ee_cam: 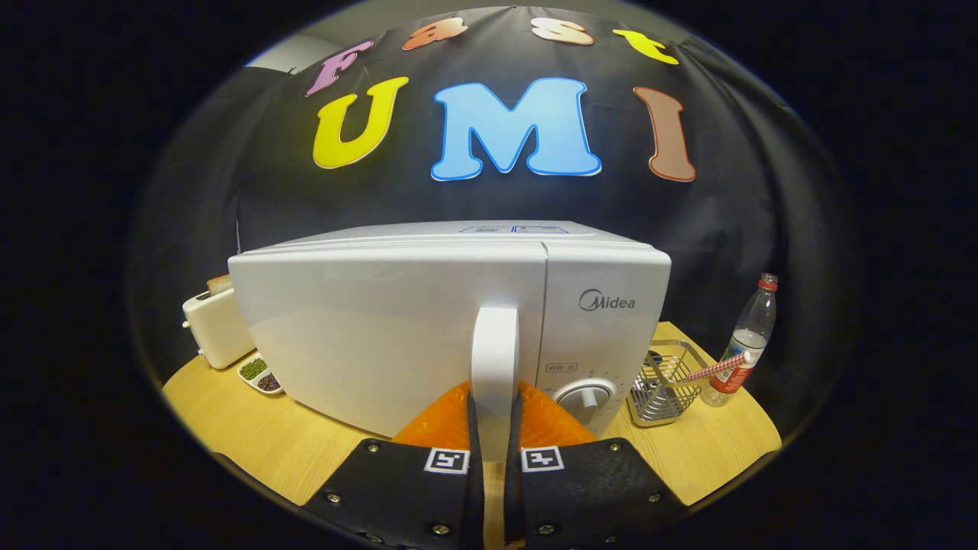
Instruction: Open the microwave, put the food inside, and close the microwave door.
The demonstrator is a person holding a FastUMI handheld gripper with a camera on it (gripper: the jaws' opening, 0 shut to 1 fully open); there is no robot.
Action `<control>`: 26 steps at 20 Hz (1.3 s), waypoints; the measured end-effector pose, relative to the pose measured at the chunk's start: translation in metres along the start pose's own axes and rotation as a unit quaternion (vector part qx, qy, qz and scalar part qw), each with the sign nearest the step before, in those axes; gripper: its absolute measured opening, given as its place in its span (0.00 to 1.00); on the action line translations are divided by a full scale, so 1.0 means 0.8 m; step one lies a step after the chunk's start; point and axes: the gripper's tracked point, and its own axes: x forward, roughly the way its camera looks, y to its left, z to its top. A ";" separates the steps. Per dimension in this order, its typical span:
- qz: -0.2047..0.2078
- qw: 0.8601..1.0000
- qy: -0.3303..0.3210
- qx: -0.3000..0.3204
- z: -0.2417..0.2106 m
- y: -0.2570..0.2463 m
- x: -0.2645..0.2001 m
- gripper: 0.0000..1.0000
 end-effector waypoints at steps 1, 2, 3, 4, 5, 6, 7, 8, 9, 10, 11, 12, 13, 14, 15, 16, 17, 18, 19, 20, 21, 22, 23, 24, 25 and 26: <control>-0.002 1.000 0.002 0.003 0.000 0.001 0.000 0.10; -0.004 1.000 0.003 0.002 0.001 0.001 -0.001 0.10; -0.005 1.000 0.003 0.001 0.001 0.001 -0.001 0.10; -0.008 1.000 0.004 0.001 0.003 0.001 0.003 0.10; -0.011 1.000 0.003 -0.007 0.001 0.002 -0.002 0.06; -0.013 1.000 0.003 -0.006 0.001 0.001 -0.001 0.05; -0.014 1.000 0.004 -0.003 0.000 0.001 -0.002 0.05; -0.016 1.000 0.005 -0.005 0.001 0.002 -0.001 0.06; -0.017 1.000 0.008 -0.007 -0.002 0.003 -0.005 0.05; -0.018 1.000 0.002 -0.012 -0.005 0.007 -0.019 0.05; -0.019 0.999 -0.004 -0.026 -0.009 0.010 -0.029 0.06; -0.021 0.999 -0.011 -0.034 -0.009 0.014 -0.040 0.05; -0.023 0.999 -0.006 -0.035 -0.016 0.015 -0.046 0.05; -0.023 0.999 -0.001 -0.027 -0.018 0.016 -0.050 0.05; -0.022 1.000 0.004 -0.022 -0.020 0.019 -0.053 0.05; -0.022 0.999 0.009 -0.021 -0.021 0.022 -0.058 0.05; -0.023 0.999 0.011 -0.020 -0.023 0.024 -0.065 0.05; -0.023 0.999 0.014 -0.019 -0.024 0.028 -0.072 0.05; -0.023 1.000 0.017 -0.014 -0.028 0.032 -0.080 0.05; -0.021 1.000 0.021 -0.010 -0.031 0.038 -0.088 0.08; -0.017 1.000 0.026 -0.006 -0.033 0.043 -0.097 0.09; -0.012 0.999 0.031 0.000 -0.036 0.049 -0.106 0.15; -0.007 0.999 0.036 0.005 -0.039 0.056 -0.114 0.15; -0.003 0.999 0.039 0.009 -0.041 0.062 -0.124 0.21; -0.001 0.999 0.040 0.010 -0.044 0.067 -0.132 0.22; 0.002 0.999 0.039 0.009 -0.044 0.074 -0.141 0.24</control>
